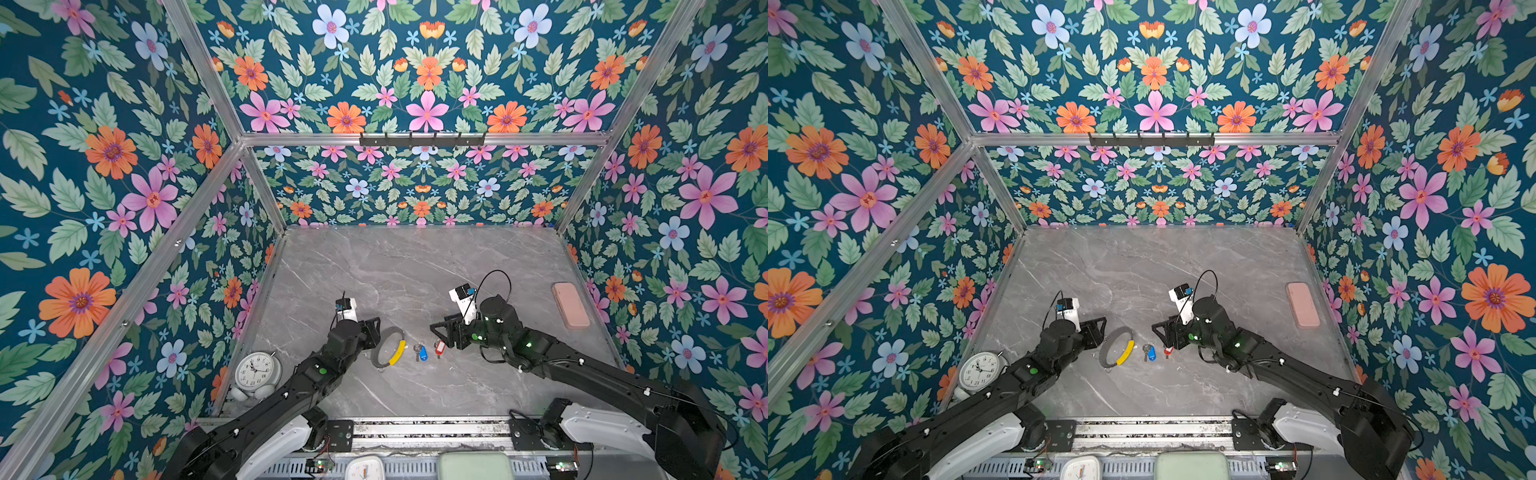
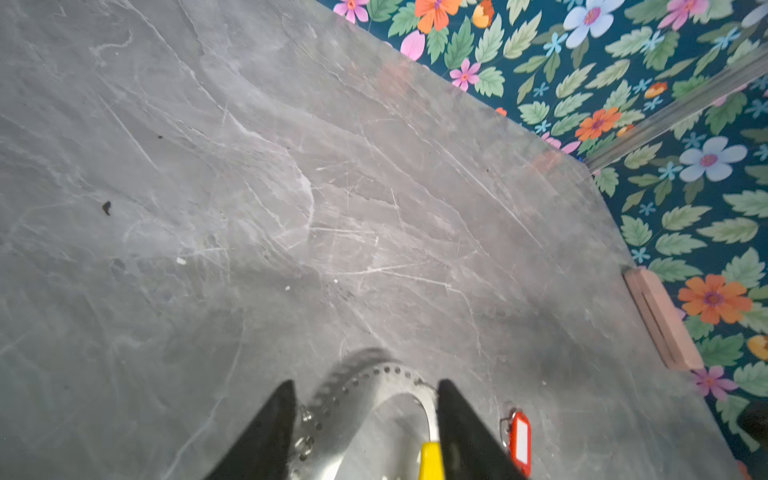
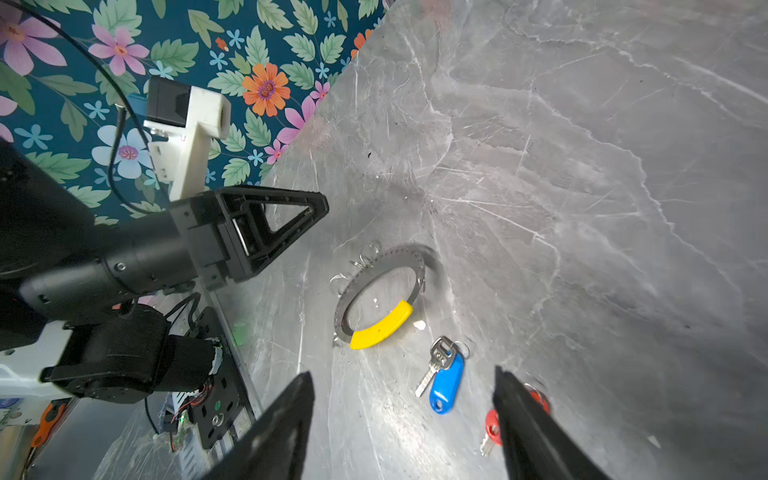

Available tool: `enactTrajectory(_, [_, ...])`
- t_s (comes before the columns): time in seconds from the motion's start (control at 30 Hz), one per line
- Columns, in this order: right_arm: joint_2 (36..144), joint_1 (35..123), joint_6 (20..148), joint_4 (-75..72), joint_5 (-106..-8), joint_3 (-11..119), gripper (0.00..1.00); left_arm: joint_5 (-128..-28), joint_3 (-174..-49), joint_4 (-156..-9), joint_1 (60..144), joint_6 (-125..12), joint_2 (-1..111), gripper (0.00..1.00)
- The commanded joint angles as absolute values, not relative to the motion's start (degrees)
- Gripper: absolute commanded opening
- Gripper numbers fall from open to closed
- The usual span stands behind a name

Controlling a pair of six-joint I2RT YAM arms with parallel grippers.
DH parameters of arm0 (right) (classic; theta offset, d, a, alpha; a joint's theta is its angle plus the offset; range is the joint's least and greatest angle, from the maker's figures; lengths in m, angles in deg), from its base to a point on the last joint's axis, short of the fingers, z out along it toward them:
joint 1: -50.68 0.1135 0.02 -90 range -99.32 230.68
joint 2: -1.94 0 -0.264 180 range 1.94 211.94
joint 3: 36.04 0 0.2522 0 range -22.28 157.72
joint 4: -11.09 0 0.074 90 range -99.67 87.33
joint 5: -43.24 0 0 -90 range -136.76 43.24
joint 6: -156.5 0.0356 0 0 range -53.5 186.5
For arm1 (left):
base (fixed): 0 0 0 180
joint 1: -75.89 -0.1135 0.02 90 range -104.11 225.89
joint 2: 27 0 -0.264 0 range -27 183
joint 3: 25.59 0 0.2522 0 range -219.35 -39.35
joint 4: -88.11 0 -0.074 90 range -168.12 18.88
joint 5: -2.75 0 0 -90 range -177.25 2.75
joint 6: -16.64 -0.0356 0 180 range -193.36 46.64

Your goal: Remove the keys from the keyring

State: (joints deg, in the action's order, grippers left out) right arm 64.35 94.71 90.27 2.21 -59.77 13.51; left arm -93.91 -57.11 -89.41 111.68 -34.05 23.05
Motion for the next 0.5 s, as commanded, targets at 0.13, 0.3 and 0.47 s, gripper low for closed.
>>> enactTrajectory(0.13, [55.5, 94.7, 88.6, 1.1, -47.6, 11.5, 0.91, -94.0, -62.1, -97.1, 111.0, -42.5, 17.3, 1.00])
enactTrajectory(0.3, [50.0, 94.7, 88.8, -1.9, -35.9, 11.8, 0.99, -106.7, -64.2, -101.2, 111.0, -50.1, 15.0, 1.00])
enactTrajectory(0.47, [47.9, 94.6, 86.0, -2.5, -26.6, 12.1, 0.99, -120.4, -66.3, -106.7, 110.2, -60.6, 20.5, 1.00])
